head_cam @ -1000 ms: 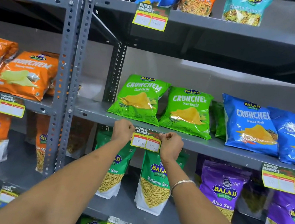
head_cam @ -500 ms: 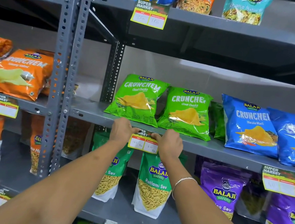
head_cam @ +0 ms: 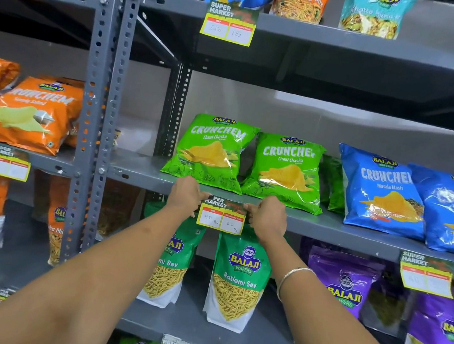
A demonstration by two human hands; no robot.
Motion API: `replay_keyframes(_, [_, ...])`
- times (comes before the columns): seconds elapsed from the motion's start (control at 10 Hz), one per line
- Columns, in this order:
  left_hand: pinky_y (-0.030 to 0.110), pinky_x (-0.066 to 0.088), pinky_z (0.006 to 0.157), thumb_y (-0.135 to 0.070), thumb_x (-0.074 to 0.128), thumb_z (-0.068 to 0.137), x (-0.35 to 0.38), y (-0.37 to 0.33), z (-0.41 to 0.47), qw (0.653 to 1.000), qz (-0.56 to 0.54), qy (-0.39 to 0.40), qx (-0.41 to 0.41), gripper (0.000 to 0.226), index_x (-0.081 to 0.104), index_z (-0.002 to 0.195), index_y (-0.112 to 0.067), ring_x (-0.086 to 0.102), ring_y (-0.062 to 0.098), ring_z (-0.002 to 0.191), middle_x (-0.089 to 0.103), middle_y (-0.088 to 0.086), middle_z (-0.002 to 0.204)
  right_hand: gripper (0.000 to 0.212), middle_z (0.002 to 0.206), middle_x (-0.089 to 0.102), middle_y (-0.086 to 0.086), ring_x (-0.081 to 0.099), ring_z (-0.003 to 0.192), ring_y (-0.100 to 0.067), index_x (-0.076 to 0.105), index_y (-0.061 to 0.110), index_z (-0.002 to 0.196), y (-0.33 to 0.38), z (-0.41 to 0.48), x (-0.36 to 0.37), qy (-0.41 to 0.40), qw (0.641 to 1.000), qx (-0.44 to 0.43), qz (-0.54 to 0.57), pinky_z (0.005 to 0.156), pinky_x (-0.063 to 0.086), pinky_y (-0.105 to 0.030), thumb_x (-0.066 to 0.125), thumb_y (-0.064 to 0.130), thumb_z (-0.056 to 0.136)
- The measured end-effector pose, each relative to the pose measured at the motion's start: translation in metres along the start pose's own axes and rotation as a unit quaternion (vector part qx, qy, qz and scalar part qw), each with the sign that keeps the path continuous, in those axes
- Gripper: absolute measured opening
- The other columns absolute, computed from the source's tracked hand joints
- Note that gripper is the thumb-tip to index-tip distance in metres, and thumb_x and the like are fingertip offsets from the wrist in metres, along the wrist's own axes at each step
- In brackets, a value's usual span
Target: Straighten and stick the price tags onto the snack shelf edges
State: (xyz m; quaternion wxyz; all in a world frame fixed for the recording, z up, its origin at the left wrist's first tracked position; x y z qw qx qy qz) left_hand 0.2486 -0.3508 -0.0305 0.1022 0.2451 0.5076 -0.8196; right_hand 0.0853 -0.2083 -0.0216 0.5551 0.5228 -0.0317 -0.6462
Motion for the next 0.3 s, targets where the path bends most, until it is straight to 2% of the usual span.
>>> replay_keyframes(0.1, [0.050,0.062,0.071,-0.021,0.072,0.083,0.001,0.004,0.004,1.000,-0.003,0.000,-0.004,0.033,0.069,0.076,0.011,0.061,0.027,0.057,0.063,0.020,0.068,0.030,0.092,0.072,-0.020,0.064,0.075,-0.029,0.056,0.006,0.073,-0.002,0.002,-0.001,-0.001,1.000,0.006,0.008,0.060,0.047,-0.034,0.070,0.031,0.083])
replay_keyframes(0.2, [0.049,0.062,0.074,-0.028,0.074,0.080,0.002,0.007,0.003,1.000,-0.008,-0.004,-0.019,0.040,0.065,0.072,0.010,0.066,0.030,0.065,0.065,0.021,0.074,0.035,0.092,0.069,-0.018,0.055,0.072,-0.029,0.049,0.007,0.069,0.002,-0.001,-0.004,-0.006,1.000,0.002,-0.008,0.060,0.037,-0.031,0.069,0.032,0.083])
replay_keyframes(0.3, [0.041,0.059,0.074,-0.042,0.073,0.078,-0.007,0.004,-0.006,0.997,0.061,-0.032,-0.027,0.049,0.059,0.066,0.003,0.068,0.034,0.082,0.068,0.020,0.084,0.039,0.086,0.065,-0.016,0.051,0.070,-0.028,0.048,0.007,0.066,0.004,-0.009,-0.010,-0.005,1.000,0.001,-0.016,0.060,0.037,-0.031,0.067,0.036,0.083])
Point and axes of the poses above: each hand's wrist, its own z-axis towards the middle knuckle, its own x-axis out of the palm, y = z × x, the point moved 9 cm from there along z, towards the middle knuckle
